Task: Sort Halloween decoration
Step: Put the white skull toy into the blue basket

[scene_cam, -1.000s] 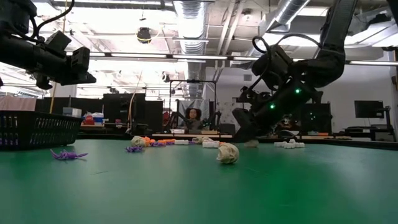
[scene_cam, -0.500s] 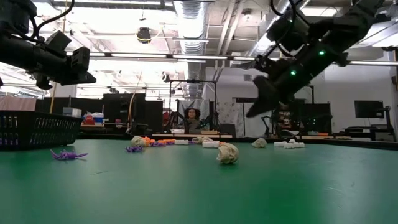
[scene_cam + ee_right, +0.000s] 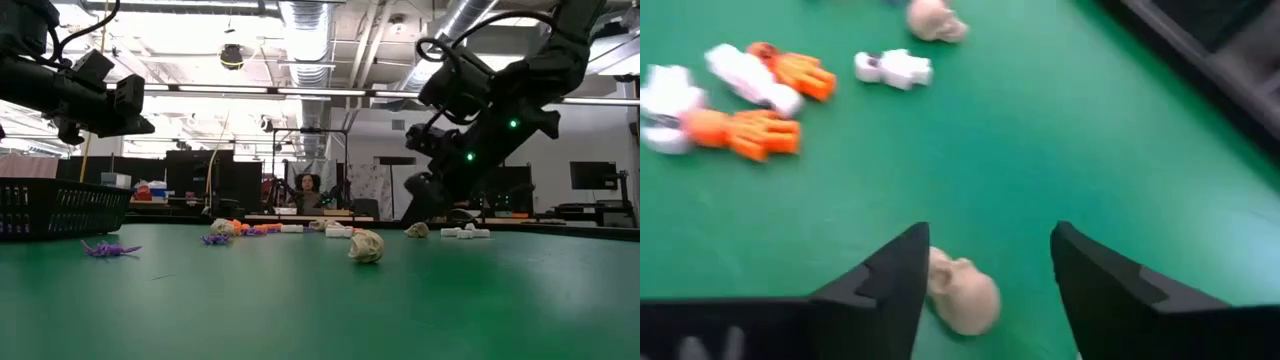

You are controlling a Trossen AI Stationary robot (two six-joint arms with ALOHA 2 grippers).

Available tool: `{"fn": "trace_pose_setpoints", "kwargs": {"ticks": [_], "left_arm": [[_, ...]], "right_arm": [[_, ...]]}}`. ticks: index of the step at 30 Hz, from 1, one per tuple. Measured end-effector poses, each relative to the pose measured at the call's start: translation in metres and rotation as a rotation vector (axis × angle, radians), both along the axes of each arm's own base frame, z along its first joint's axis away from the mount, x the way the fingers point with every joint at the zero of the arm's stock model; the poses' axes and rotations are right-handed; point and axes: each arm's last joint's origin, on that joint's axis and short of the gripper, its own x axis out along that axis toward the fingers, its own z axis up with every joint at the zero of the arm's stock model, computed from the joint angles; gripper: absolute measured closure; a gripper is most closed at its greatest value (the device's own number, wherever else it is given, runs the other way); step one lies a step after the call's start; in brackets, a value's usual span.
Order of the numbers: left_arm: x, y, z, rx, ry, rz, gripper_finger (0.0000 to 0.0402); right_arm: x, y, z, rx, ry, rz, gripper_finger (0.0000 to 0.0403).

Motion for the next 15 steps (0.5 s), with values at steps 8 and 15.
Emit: {"fn": "trace_pose_setpoints", "kwargs": {"ticks": [8, 15], "left_arm": [[0.000, 0.000, 0.000, 0.000, 0.001, 0.000, 0.0401], [0.000, 0.000, 0.000, 0.001, 0.001, 0.000, 0.0401]], "right_arm": [[0.007, 0.003, -0.017, 0.008, -0.018, -0.003, 0.0159], [0.011, 0.003, -0.038, 0.041, -0.040, -0.067, 0.0163]]}}
